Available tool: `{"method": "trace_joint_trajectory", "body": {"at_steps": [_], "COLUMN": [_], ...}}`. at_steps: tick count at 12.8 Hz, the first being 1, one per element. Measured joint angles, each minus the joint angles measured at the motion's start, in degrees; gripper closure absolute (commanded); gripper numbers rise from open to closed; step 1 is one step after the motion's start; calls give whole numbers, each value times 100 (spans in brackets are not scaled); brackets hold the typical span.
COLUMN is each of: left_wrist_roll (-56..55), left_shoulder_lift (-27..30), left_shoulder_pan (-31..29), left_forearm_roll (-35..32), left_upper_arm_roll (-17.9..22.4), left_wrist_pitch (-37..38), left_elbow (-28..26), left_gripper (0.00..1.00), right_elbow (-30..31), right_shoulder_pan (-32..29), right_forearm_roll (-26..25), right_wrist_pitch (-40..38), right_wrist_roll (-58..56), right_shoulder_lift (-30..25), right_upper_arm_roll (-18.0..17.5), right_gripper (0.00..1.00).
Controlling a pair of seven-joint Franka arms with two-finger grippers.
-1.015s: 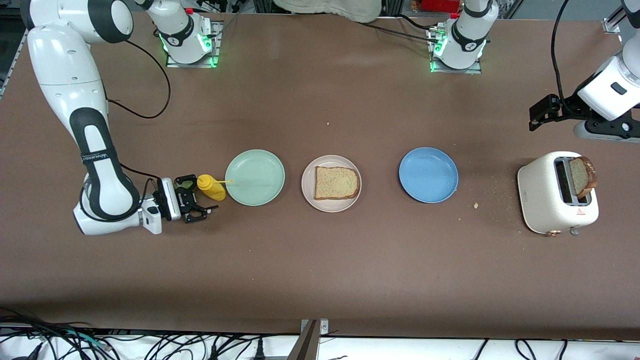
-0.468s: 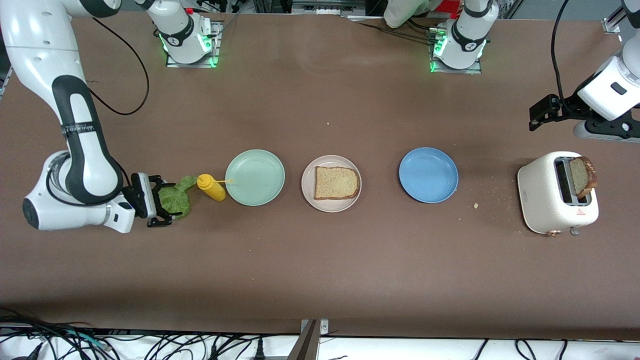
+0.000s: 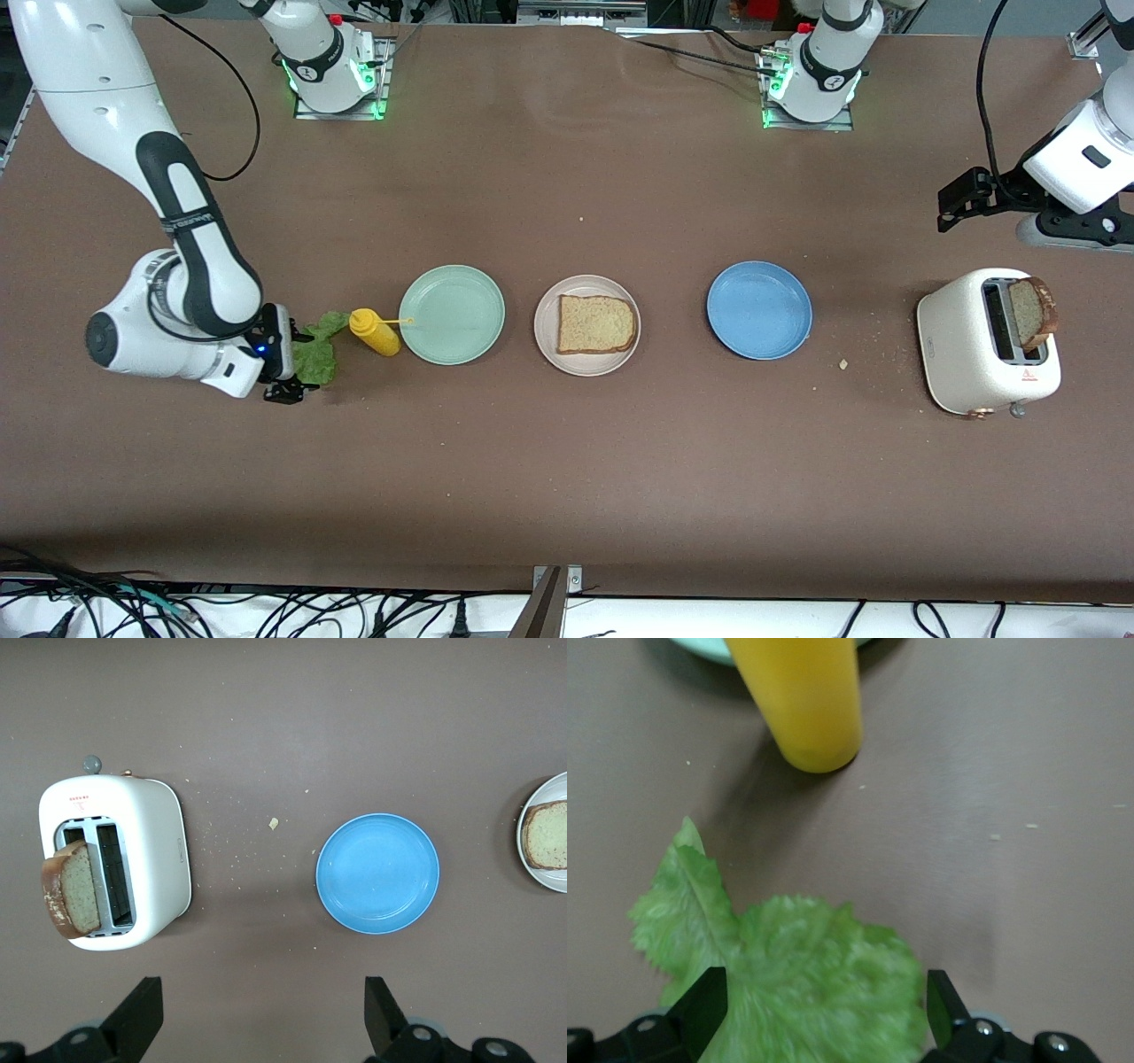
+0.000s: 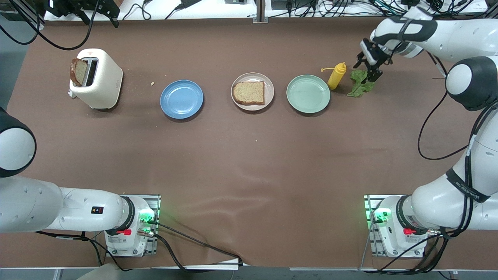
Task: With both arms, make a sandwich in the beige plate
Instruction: 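Release the bottle and grasp the green lettuce leaf with the right gripper, then carry the lettuce leaf with the right gripper onto the bread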
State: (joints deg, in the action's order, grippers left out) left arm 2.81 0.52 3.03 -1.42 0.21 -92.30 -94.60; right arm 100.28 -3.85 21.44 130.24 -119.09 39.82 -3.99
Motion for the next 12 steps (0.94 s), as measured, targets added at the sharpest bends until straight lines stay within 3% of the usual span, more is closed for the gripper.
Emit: {"method": "trace_joint_trajectory", "body": {"at_steps": [1,4,9,12], "left_wrist_roll": [0,0,0,0], "left_shoulder_lift": [0,0,0,0], "left_shoulder_pan": [0,0,-2,-2], "left_forearm_roll": [0,0,0,0], "left_upper_arm_roll": [0,0,1,4], "left_wrist_pitch": [0,0,0,0], "left_elbow": [0,0,0,0], "left_gripper": [0,0,0,0], "right_elbow": [116,147,149,68], "right_shoulder_pan": [8,-12,-53,-54], "right_forearm_roll": [1,52,92,91], "right_wrist_pitch": [160,191,-172,-1072], "right_wrist_roll": [0,-70,-460,143], "right_shoulder_lift": [-1,-49,-323,-775], "right_upper_arm_roll": [-15,-24,-23,-22], "right_gripper": [18,100,100,100]}}
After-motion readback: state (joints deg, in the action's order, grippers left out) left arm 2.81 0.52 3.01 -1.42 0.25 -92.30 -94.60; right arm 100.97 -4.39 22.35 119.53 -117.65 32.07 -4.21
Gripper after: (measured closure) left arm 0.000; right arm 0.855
